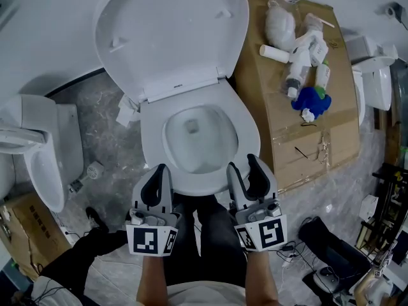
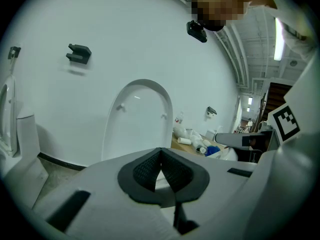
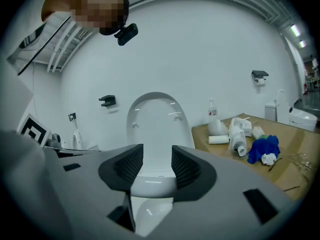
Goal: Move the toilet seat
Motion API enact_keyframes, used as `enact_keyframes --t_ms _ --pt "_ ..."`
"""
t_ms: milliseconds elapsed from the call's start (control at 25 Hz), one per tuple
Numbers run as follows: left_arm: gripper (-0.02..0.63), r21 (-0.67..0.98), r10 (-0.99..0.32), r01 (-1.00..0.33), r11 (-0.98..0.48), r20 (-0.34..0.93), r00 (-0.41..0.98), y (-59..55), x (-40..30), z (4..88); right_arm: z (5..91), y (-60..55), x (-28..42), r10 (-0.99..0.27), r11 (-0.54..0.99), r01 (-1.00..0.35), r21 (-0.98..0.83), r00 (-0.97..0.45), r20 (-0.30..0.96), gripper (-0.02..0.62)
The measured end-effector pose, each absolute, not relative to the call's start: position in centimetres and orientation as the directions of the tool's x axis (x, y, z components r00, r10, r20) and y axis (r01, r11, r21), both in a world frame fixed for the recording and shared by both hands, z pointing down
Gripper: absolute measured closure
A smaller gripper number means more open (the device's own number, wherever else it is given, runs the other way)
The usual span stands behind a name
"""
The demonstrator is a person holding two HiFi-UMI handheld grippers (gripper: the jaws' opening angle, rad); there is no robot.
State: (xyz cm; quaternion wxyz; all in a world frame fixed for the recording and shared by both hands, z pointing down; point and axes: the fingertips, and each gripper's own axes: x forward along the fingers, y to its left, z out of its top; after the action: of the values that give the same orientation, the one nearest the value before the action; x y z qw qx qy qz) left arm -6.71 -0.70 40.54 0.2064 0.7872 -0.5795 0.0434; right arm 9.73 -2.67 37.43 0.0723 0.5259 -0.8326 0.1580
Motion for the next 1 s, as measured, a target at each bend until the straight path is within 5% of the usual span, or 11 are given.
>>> enact_keyframes --t_ms 200,1000 --pt "0.597 0.275 -0.908 -0.933 -0.231 0.283 0.308 -1.9 -7.3 39.4 36.3 -3.6 10.0 -0.860 0.405 -0.893 -0.197 -0.446 0.250 0.502" --pt "0.597 0.263 -0.931 -0.942 -0.210 0.240 0.274 -5.0 -8.7 37.1 33.9 -7.1 8.9 -0.853 0.463 -0.872 -0.159 -0.487 0.188 0.554"
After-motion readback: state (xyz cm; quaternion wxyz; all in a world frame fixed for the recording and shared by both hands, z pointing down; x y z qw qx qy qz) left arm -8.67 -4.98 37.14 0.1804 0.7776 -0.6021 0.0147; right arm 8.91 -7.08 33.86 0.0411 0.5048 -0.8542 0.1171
